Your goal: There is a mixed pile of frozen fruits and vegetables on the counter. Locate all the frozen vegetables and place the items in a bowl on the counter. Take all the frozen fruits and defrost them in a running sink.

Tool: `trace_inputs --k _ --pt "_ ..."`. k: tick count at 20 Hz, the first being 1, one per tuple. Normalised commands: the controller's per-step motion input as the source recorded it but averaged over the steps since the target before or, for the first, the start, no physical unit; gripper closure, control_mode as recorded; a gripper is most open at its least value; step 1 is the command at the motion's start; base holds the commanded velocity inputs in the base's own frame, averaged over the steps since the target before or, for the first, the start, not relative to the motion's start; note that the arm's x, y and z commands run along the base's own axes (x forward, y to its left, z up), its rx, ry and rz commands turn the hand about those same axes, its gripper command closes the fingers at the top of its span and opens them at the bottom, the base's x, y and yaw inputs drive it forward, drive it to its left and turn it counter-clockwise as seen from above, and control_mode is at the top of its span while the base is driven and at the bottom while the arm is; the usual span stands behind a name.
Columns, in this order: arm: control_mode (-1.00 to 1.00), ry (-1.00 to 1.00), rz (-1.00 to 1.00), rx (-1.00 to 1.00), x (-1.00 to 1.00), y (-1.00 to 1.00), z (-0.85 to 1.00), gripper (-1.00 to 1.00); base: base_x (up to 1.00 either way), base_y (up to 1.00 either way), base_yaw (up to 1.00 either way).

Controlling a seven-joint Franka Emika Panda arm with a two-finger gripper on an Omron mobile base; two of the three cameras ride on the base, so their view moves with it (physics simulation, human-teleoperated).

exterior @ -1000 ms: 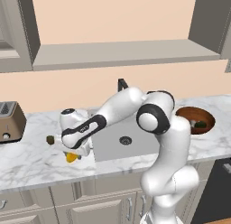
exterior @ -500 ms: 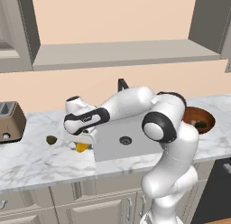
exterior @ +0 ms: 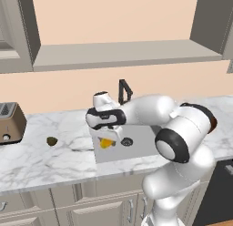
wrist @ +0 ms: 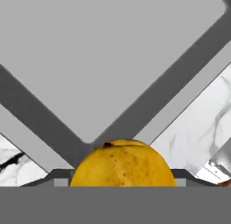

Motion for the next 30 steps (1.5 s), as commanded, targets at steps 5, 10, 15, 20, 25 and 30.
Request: trace_inputs --k 5,10,15,20,25,30 --pt "-1.0 0.04 -0.08 -0.01 0.37 -0.73 -0.07 1.0 0.0 0.0 0.0" --pt "-1.0 0.0 0.0 0.0 0.78 -0.58 -0.2 1.0 0.0 0.0 0.0" --pt "-1.0 -0.05 0.01 0.03 0.72 -0.37 -0.26 1.0 0.0 0.0 0.0" --pt "-1.0 -0.07 0.02 0.0 0.43 0.0 -0.62 1.0 0.0 0.0 0.0" --pt "-1.0 -0.03 0.0 -0.03 0.37 0.19 -0.78 1.0 0.0 0.0 0.0" --pt "-1.0 -0.08 0.0 -0.01 0.38 0.02 -0.64 1.0 0.0 0.0 0.0"
